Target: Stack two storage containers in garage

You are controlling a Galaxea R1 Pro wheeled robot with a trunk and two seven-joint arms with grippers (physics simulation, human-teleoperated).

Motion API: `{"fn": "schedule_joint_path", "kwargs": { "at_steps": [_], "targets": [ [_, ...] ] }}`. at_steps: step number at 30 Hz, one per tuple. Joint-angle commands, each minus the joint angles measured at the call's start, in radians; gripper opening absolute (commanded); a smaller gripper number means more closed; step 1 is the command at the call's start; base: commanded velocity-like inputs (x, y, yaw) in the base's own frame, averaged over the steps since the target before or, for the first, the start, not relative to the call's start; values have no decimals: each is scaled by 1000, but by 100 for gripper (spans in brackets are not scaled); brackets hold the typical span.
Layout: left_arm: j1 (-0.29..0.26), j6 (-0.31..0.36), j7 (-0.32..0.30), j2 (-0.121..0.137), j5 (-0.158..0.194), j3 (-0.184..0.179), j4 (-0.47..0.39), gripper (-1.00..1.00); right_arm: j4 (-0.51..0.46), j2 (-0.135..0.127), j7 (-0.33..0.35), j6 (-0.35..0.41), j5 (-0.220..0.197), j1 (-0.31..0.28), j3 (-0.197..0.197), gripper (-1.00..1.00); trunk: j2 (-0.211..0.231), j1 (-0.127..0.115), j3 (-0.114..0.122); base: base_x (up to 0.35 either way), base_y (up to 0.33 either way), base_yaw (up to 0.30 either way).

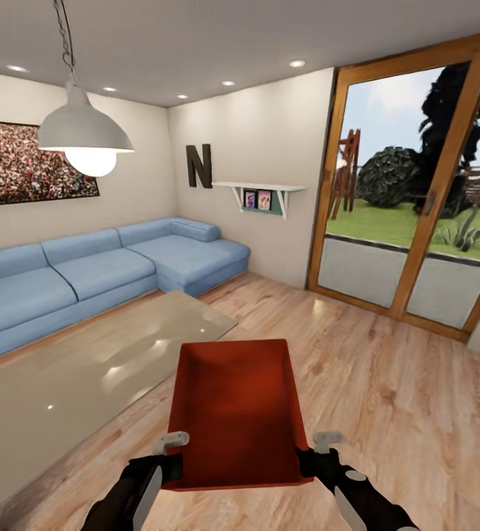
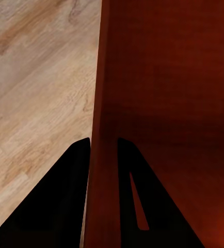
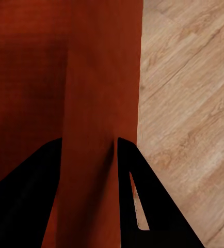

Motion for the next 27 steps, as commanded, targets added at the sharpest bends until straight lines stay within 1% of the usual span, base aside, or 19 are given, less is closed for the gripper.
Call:
{"fn": "schedule_joint_path", "kwargs": {
  "at_steps": [1, 27],
  "targets": [
    [-1, -10, 8, -2, -42, 9, -4, -100, 2, 7, 3, -1, -8, -1, -3, -100, 6, -4, 2, 0, 0, 278],
    [-1, -10, 6, -1, -42, 8, -4, -100, 3, 7, 3, -1, -8, -1, -2, -100, 188, -103, 94, 0, 0, 283]
  ]
}}
